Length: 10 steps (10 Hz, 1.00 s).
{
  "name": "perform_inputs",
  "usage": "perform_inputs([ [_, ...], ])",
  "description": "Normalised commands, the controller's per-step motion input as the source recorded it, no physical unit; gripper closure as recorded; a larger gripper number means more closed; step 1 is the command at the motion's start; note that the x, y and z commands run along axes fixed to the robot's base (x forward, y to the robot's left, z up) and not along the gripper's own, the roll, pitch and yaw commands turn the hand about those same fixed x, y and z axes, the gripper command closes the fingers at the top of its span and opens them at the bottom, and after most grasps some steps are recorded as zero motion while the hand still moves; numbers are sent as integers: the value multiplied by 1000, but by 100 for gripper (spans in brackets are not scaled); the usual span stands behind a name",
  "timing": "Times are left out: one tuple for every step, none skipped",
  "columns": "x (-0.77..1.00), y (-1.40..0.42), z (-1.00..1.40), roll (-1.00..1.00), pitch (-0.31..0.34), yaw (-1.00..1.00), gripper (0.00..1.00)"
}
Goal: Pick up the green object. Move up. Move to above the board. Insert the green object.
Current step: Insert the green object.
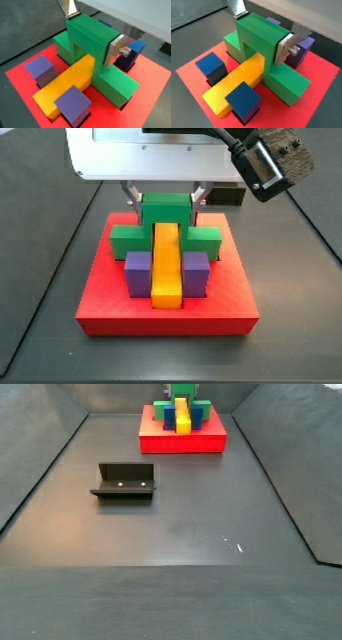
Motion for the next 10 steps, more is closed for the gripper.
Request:
perform_inputs([
  [6, 0, -17, 26, 0, 0, 100],
  [0, 0, -40, 0, 0, 0, 100],
  [269, 0, -137, 0, 0, 0, 100],
  [434, 0, -131, 0, 0, 11, 100],
  [371, 0, -94, 0, 0, 17, 100],
  [217, 0, -86, 0, 0, 0, 100],
  [0, 0, -111, 4, 0, 0, 100],
  [-77, 0, -229, 26, -14, 0, 100],
  [-97, 0, -371, 31, -60, 0, 100],
  [-29, 0, -451, 27, -84, 0, 100],
])
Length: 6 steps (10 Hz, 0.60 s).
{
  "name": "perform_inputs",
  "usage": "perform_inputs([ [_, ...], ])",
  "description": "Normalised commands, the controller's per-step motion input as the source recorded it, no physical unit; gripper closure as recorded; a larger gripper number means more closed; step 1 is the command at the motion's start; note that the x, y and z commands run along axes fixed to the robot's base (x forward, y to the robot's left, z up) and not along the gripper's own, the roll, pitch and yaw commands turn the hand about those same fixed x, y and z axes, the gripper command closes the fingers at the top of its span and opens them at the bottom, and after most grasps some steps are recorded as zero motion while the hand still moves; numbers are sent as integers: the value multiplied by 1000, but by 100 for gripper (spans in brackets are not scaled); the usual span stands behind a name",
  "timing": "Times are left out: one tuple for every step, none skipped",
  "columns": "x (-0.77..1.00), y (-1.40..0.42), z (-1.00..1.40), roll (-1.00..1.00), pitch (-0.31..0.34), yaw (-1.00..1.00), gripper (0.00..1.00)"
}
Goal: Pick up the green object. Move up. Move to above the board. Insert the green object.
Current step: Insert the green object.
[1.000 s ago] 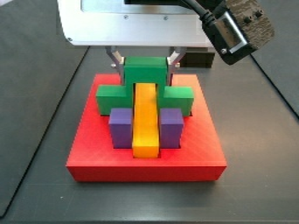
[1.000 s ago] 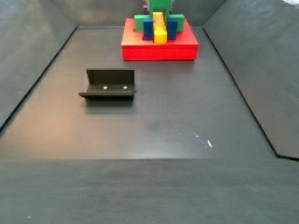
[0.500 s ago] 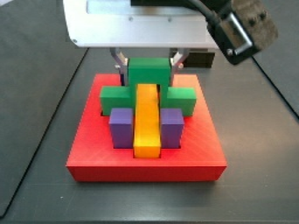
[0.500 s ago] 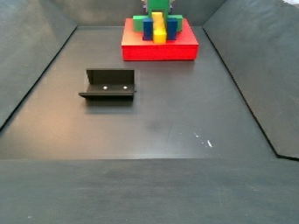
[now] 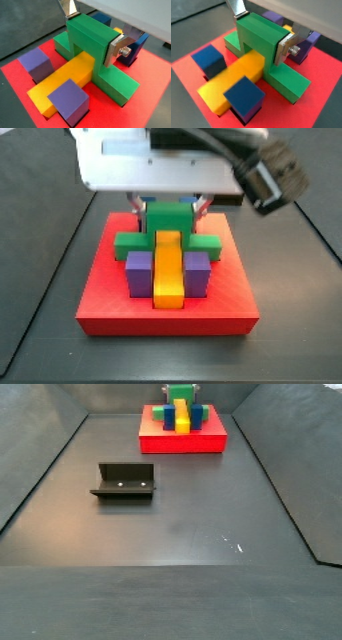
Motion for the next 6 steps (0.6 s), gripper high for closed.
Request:
perform_inputs([
  [0, 0, -474, 50, -79, 0, 100],
  [0, 0, -503, 57, -79, 0, 100],
  [0, 0, -540, 74, -84, 0, 100],
  [-46, -11, -486, 109, -51, 0, 100],
  [0, 0, 0, 4, 0, 0, 100],
  [0, 0, 0, 0, 0, 0, 100],
])
